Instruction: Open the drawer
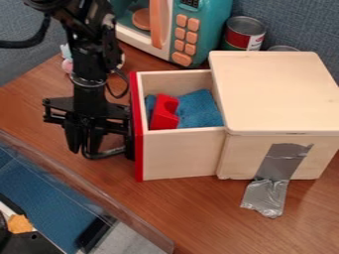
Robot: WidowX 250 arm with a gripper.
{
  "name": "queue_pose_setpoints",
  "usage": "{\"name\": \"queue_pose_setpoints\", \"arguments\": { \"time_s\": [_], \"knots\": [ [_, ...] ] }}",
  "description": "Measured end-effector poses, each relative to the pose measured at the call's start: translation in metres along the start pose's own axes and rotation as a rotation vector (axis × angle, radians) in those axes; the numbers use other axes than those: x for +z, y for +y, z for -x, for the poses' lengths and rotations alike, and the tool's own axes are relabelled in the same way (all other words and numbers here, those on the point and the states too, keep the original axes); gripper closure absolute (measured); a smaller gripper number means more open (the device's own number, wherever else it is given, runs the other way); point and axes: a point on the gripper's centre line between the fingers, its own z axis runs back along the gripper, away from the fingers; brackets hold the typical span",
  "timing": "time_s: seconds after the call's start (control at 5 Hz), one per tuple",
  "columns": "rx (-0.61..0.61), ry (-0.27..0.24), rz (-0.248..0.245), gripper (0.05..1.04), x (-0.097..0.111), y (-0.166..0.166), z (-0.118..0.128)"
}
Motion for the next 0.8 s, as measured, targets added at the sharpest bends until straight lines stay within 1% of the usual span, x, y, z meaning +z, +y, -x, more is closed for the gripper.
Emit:
{"name": "queue_pose_setpoints", "arguments": {
  "time_s": [0.2, 0.4, 0.6, 0.8],
  "knots": [
    [-0.062, -0.022, -0.011, 0.345, 0.009, 0.003, -0.002],
    [-0.199, -0.058, -0.040, 0.097, 0.032, 0.003, -0.007],
    [-0.299, -0.097, -0.071, 0.079, 0.061, 0.011, -0.002],
    [-0.396, -0.142, -0.084, 0.083, 0.103, 0.022, 0.009]
  ]
}}
